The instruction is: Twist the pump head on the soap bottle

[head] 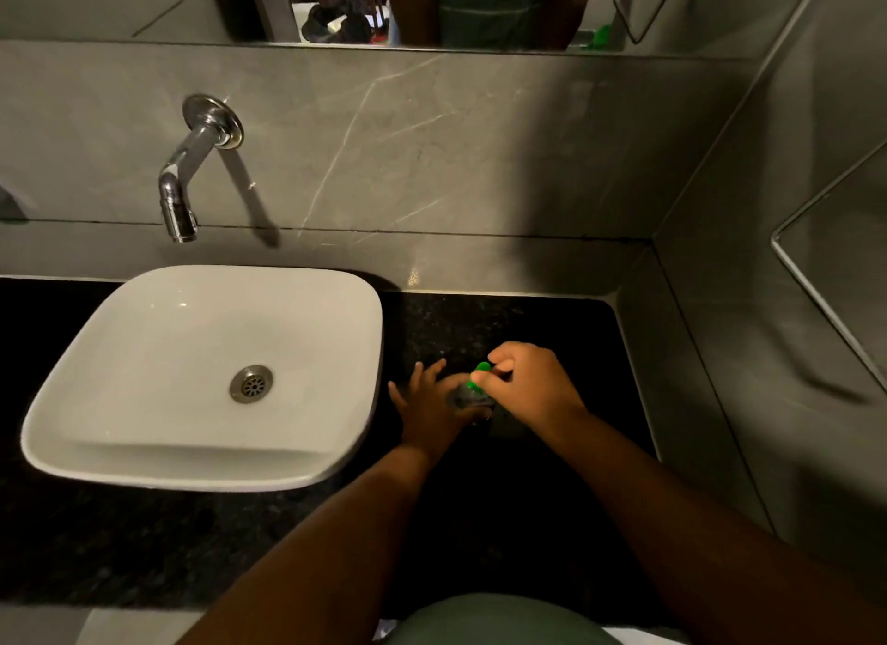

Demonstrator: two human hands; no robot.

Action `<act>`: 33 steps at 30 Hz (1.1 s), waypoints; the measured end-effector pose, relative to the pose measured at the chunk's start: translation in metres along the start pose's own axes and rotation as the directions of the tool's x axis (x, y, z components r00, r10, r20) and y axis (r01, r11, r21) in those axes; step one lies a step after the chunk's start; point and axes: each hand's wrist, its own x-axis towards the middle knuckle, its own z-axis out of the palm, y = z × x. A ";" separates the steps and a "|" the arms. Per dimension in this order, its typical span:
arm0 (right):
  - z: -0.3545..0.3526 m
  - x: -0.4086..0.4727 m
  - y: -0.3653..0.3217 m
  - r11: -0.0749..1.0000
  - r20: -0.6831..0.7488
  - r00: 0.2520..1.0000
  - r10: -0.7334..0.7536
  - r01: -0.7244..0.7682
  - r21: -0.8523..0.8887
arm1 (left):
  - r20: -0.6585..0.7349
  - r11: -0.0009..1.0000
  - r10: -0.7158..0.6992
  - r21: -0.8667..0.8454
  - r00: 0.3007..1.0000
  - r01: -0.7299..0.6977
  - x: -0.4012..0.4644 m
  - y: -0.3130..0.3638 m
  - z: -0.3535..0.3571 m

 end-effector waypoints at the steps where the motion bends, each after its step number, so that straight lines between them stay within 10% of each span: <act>1: 0.002 0.000 -0.004 0.999 -0.015 1.000 0.002 -0.003 -0.041 | 0.006 1.000 0.003 0.013 1.000 -0.003 0.000 -0.001 0.001; 8: 0.007 0.004 -0.017 0.965 0.001 0.998 -0.060 0.058 -0.257 | 0.011 1.000 0.001 -0.007 1.000 -0.001 -0.001 0.000 0.001; 16: -0.011 0.019 -0.003 0.988 0.242 0.967 -0.081 0.110 -0.108 | 0.026 1.000 -0.006 -0.009 1.000 0.006 -0.003 0.004 -0.004; 33: -0.002 0.025 0.013 0.992 0.210 0.971 -0.110 0.121 -0.038 | 0.072 0.999 0.018 0.040 0.997 -0.021 -0.001 0.003 -0.002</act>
